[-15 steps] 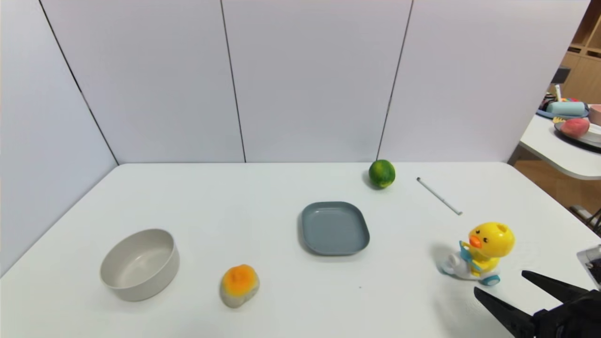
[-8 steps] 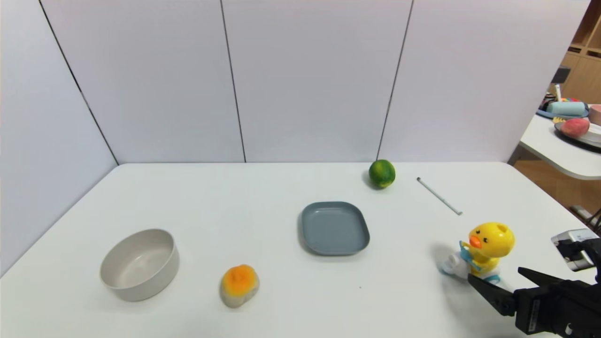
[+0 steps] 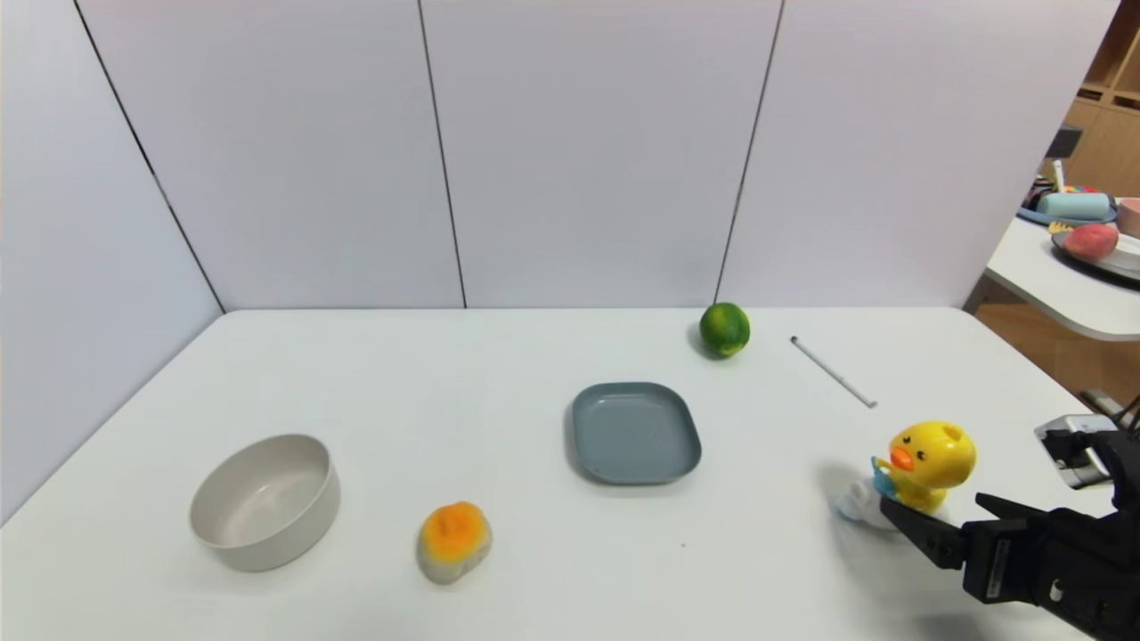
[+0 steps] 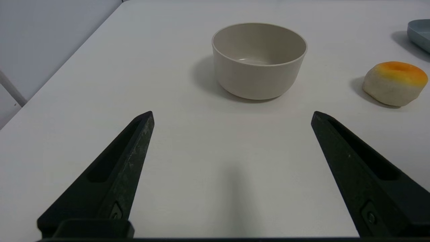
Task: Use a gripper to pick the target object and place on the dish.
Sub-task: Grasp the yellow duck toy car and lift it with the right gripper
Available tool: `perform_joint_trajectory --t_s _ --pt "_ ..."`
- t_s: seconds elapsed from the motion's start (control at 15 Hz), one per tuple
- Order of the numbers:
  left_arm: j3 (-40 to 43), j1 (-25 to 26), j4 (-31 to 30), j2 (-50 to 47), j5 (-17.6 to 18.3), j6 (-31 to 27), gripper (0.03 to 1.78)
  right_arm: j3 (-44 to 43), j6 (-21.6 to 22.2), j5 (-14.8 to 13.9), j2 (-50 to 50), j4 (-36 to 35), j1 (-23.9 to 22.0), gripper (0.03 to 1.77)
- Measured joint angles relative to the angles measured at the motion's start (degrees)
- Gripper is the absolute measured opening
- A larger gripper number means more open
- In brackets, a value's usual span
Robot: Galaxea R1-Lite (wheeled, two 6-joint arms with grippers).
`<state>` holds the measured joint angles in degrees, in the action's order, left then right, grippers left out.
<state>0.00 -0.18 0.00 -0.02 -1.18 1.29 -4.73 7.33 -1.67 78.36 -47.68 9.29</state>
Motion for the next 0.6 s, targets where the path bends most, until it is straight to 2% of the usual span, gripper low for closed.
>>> perform_joint_trajectory --t_s 0.6 --pt "0.0 0.0 0.0 0.0 0.0 0.0 1.69 -1.11 0.38 -0.06 4.66 -2.57 -0.52 1.71"
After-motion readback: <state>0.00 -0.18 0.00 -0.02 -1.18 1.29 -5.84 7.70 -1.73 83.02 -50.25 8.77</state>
